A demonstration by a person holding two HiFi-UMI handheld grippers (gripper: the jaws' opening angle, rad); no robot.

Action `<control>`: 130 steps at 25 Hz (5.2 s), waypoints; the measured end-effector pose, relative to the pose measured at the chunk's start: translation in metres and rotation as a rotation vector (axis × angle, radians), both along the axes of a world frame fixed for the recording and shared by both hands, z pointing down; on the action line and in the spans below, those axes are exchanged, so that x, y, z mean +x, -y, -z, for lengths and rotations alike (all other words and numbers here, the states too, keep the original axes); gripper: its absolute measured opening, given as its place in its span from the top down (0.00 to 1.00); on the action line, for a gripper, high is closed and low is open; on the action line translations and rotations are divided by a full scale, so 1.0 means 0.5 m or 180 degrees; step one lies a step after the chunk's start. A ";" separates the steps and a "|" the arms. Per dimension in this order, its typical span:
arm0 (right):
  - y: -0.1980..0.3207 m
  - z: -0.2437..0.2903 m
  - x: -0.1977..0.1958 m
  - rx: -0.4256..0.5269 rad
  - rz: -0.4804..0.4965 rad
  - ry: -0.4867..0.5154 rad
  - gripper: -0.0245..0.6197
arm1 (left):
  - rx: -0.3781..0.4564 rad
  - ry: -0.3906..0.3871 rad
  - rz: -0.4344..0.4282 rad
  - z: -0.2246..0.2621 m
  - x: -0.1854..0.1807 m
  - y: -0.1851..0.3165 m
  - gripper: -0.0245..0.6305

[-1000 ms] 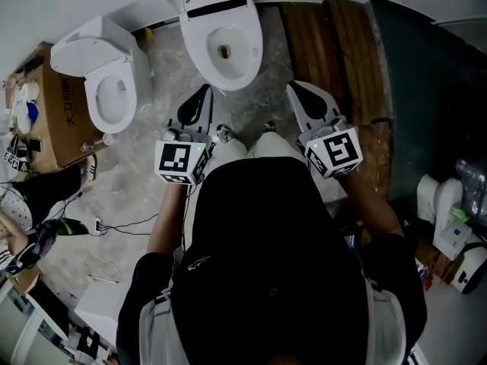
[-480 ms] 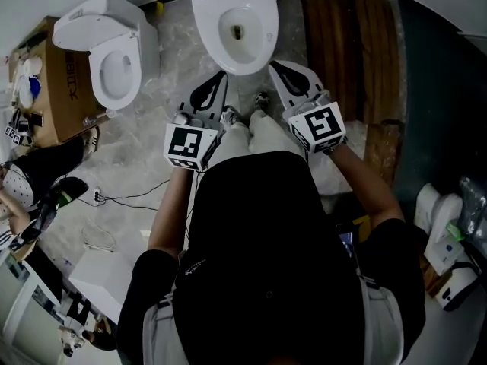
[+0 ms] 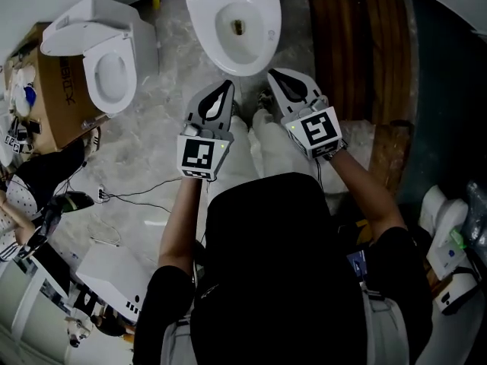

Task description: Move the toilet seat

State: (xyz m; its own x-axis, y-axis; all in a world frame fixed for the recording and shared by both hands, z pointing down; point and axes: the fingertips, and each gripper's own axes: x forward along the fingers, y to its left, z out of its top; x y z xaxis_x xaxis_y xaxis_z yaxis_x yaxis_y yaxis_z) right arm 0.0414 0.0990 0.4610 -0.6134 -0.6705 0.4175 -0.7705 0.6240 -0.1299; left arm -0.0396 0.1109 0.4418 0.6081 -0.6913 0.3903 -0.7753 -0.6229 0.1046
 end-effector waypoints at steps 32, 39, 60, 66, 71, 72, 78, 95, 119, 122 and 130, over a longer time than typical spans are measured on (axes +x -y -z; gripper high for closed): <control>0.028 -0.554 -0.014 -0.0418 0.0542 -0.1182 0.94 | -0.0659 0.0574 -0.0646 -0.569 -0.019 0.085 0.94; 0.033 -0.658 -0.031 -0.0528 0.0942 -0.1422 0.81 | -0.0733 0.0938 -0.1197 -0.680 0.003 0.077 0.80; -0.027 -0.932 -0.076 -0.0705 0.2865 -0.2491 0.55 | -0.0857 0.2374 -0.2994 -0.961 0.038 -0.010 0.53; -0.029 -0.986 -0.075 -0.0833 0.3053 -0.2692 0.55 | -0.0937 0.2663 -0.3222 -1.011 0.025 0.004 0.53; -0.040 -1.020 -0.074 -0.0751 0.3213 -0.2925 0.55 | -0.0818 0.2888 -0.3427 -1.041 0.011 0.002 0.53; -0.038 -1.027 -0.076 -0.0702 0.3252 -0.2992 0.55 | -0.0788 0.2939 -0.3479 -1.046 0.011 0.002 0.53; -0.033 -1.051 -0.080 -0.0608 0.3247 -0.3195 0.55 | -0.0788 0.3031 -0.3457 -1.060 0.029 0.004 0.53; -0.039 -1.027 -0.071 -0.0486 0.3315 -0.3198 0.55 | -0.0627 0.3049 -0.3445 -1.038 0.040 -0.001 0.55; -0.048 -0.906 -0.074 -0.0869 0.3656 -0.2971 0.58 | -0.0160 0.3116 -0.3245 -0.935 0.040 -0.009 0.55; -0.050 -0.891 -0.077 -0.0899 0.3690 -0.2929 0.58 | 0.0011 0.3139 -0.3128 -0.926 0.038 -0.009 0.55; -0.048 -0.862 -0.077 -0.0952 0.3724 -0.2846 0.58 | 0.0353 0.3182 -0.3005 -0.891 0.039 -0.007 0.55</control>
State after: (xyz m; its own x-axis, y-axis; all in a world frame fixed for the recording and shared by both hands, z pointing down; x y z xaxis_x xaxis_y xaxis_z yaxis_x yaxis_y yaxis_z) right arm 0.0031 0.1228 0.8918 -0.2032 0.1798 0.9625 0.2391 0.9623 -0.1293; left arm -0.0200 0.1145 0.8872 0.3556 -0.2334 0.9050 0.2266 -0.9179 -0.3258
